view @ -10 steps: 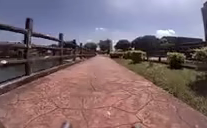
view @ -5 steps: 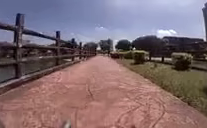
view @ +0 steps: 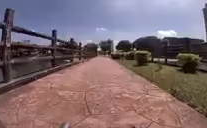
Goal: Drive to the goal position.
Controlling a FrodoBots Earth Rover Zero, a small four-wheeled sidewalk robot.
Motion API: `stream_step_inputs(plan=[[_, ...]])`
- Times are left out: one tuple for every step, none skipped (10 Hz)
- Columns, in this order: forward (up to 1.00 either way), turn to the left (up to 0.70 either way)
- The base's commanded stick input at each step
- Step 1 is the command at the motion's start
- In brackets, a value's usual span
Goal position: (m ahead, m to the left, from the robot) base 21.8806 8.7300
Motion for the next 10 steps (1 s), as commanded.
stream_step_inputs(plan=[[0.7, 0.0], [0.7, 0.0], [0.7, 0.0], [0.7, 0.0], [0.7, 0.0], [0.7, 0.0], [0.7, 0.0], [0.7, 0.0], [0.7, 0.0], [0.7, 0.0]])
